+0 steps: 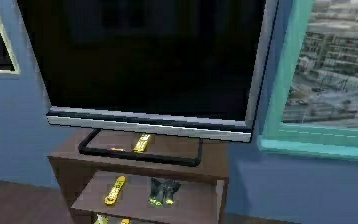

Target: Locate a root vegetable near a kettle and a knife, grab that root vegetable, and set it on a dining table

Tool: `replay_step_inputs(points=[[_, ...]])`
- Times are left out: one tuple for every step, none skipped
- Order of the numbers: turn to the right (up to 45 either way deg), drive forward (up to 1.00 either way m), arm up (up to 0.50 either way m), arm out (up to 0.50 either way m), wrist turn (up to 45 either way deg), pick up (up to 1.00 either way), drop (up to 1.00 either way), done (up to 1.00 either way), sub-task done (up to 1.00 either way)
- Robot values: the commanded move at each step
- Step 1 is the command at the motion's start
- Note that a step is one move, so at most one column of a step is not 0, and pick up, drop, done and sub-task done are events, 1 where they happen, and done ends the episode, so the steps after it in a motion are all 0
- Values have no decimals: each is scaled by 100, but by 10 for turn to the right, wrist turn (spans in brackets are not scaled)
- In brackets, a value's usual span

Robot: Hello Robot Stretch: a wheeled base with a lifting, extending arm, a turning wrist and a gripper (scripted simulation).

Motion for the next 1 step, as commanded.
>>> replay_step_inputs(points=[[-270,0,0,0,0,0,0,0,0]])
